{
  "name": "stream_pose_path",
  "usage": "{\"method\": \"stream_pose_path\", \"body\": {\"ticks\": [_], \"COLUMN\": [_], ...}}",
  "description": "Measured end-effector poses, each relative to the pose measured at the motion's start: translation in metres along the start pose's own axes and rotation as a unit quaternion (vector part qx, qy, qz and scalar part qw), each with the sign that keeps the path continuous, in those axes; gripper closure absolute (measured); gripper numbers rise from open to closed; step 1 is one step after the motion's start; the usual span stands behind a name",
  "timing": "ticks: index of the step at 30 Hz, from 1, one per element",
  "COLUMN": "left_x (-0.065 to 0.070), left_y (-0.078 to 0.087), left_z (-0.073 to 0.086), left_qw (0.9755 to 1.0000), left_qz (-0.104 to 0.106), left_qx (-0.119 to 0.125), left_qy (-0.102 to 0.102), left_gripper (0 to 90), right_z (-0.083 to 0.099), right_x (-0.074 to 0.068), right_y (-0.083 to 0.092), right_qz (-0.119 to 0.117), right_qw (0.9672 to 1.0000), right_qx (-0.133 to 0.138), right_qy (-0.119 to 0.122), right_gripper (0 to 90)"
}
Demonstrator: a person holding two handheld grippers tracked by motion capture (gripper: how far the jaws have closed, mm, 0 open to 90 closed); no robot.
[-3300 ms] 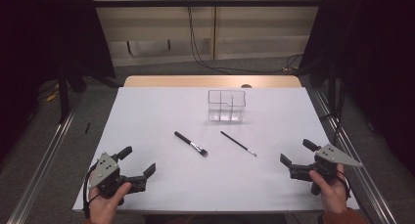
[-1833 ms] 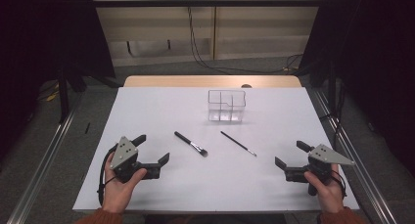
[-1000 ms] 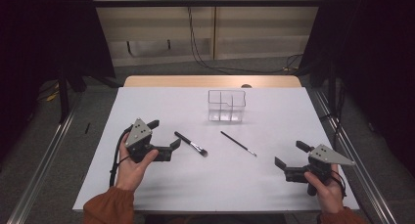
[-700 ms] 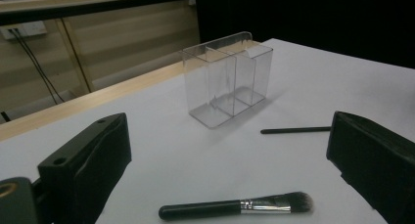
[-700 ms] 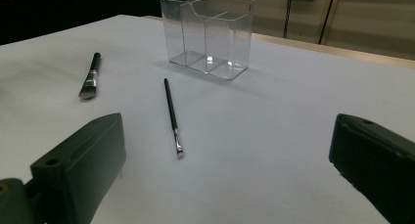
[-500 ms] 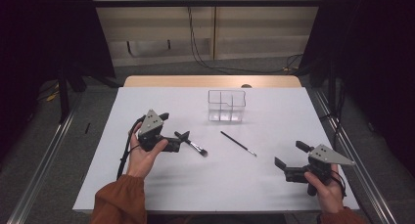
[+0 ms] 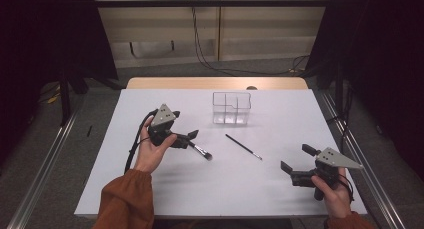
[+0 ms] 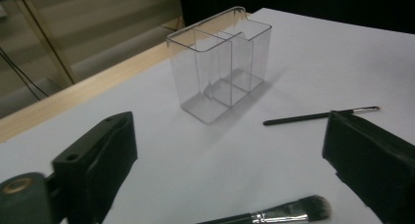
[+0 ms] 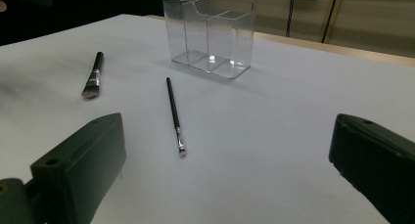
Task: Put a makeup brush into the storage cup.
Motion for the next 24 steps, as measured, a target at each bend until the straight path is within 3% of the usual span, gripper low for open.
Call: {"method": "stream_pose_path", "body": {"ticks": [2, 7, 11, 14, 18, 24], "left_x": [-0.002, -0.008, -0.01, -0.011, -0.011, -0.018], "left_y": [-0.001, -0.004, -0.007, -0.009, -0.011, -0.018], "left_z": [-0.002, -0.004, -0.006, -0.007, -0.006, -0.004], "left_qw": [1.0, 0.9992, 0.9972, 0.9964, 0.9902, 0.9823], "left_qz": [0.001, 0.0, 0.013, 0.017, 0.015, 0.01], "left_qx": [-0.005, -0.04, -0.071, -0.08, -0.128, -0.178], "left_qy": [0.006, -0.006, -0.021, -0.021, -0.054, -0.058], "left_gripper": [8.0, 4.8, 3.6, 3.9, 4.0, 6.1], "right_z": [0.0, 0.001, 0.001, 0.001, 0.002, 0.002], "right_x": [0.0, 0.0, 0.0, 0.0, 0.0, 0.0], "right_y": [0.0, 0.0, 0.001, 0.001, 0.001, 0.001], "right_qz": [0.001, -0.002, -0.002, -0.002, -0.003, -0.005], "right_qw": [1.0, 1.0, 1.0, 1.0, 1.0, 1.0], "right_qx": [0.0, -0.004, -0.003, -0.005, -0.005, -0.006], "right_qy": [0.0, 0.002, 0.001, 0.003, 0.003, 0.004], "right_gripper": [0.0, 0.1, 0.0, 0.0, 0.0, 0.0]}}
Point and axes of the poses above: each handheld gripper's, and its own axes: y roughly backward along the jaws, z roughly out of its underside, x roughly to its right, the point moved 5 cm from there along -y, roughly forward along the jaws, and after that the axes turned 6 degrees about y, right-handed, at the moved point
